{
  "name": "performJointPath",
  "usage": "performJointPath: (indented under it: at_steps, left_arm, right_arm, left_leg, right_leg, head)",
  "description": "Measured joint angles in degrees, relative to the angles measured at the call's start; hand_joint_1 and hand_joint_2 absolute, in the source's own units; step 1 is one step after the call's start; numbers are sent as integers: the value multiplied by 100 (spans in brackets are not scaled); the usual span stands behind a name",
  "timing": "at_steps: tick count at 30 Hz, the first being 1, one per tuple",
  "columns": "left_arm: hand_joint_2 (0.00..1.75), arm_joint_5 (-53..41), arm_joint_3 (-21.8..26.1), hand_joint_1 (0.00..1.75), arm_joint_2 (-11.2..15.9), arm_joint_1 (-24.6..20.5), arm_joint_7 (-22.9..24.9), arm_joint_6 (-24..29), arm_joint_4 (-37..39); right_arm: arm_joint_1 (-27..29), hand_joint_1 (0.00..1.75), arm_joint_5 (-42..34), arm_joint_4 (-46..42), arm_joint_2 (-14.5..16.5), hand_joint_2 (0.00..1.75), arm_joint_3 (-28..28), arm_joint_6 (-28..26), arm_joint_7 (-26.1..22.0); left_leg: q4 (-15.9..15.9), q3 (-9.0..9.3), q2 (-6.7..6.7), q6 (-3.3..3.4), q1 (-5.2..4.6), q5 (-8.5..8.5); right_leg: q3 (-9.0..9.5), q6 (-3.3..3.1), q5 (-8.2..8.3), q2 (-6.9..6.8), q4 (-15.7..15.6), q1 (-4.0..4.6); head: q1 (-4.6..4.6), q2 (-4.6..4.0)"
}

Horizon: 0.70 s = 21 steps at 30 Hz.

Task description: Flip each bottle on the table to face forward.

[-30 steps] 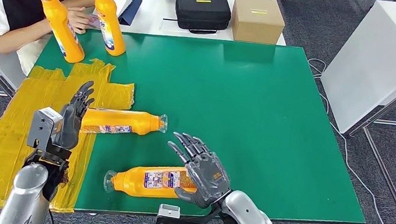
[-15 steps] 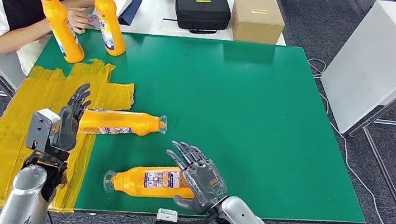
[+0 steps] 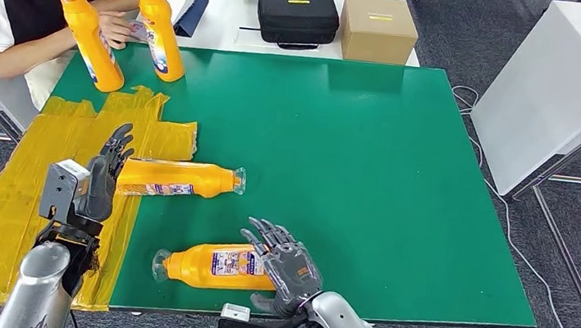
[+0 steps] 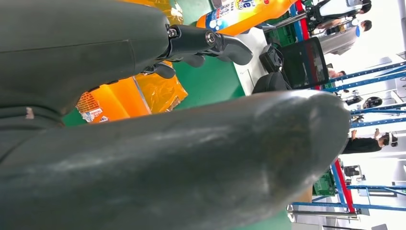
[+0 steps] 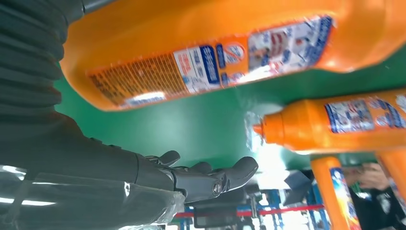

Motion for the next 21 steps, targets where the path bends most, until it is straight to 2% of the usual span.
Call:
performJointPath:
  at_steps: [4, 13, 21]
  left_arm:
    - [0, 12, -2, 0, -4, 6, -2, -1, 7]
    - [0, 140, -23, 0, -8, 32, 20, 4, 20]
    - [0, 211, -42, 0, -9, 42, 76, 34, 26]
  right_arm:
    - [3, 0, 33, 145, 24, 175, -1, -50, 86]
    - [18, 0, 460, 469, 213, 175, -151, -62, 609]
    - [-1, 0, 634, 738, 343, 175, -342, 39, 828]
  left_leg:
    - [0, 0, 0, 0, 0, 0]
    - [0, 1, 1, 0, 1, 0]
    - [0, 1, 1, 0, 1, 0]
  right_leg:
    - [0, 0, 0, 0, 0, 0]
    - [-1, 0, 0, 0, 0, 0]
    - [0, 0, 0, 0, 0, 0]
  head:
    - [-1, -1]
    - [-1, 0]
    - [0, -1]
